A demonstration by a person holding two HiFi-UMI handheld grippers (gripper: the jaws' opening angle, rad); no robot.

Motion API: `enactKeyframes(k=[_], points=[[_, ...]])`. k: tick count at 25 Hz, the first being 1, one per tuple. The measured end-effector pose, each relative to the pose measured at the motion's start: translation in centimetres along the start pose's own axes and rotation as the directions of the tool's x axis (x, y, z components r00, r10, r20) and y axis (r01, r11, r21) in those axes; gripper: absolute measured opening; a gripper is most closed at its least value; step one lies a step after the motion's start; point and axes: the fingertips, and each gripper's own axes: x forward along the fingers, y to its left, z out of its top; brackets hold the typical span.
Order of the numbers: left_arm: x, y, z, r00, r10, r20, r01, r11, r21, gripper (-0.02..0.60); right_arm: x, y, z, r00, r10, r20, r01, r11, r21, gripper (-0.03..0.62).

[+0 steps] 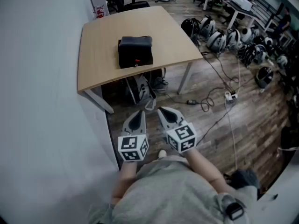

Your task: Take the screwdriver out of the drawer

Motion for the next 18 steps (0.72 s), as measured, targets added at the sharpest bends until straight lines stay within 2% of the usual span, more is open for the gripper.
enactKeyframes(k=[9,18], points=[[-0.4,0.5,0.5,1.0,0.011,0.003,-0.011,1.0,-0.016,0.002,0.0,0.5,0.1,1.0,0.006,-0.015,-0.006,1.0,-0.007,-0.002],[0.9,-0.3,-0.2,1.0,0.02,-0.001,-0.02,0.999,-0.031,0.002,-0.2,-1.4,0.1,1.0,0.008,-0.001,-0.008,1.0,0.021,-0.002]])
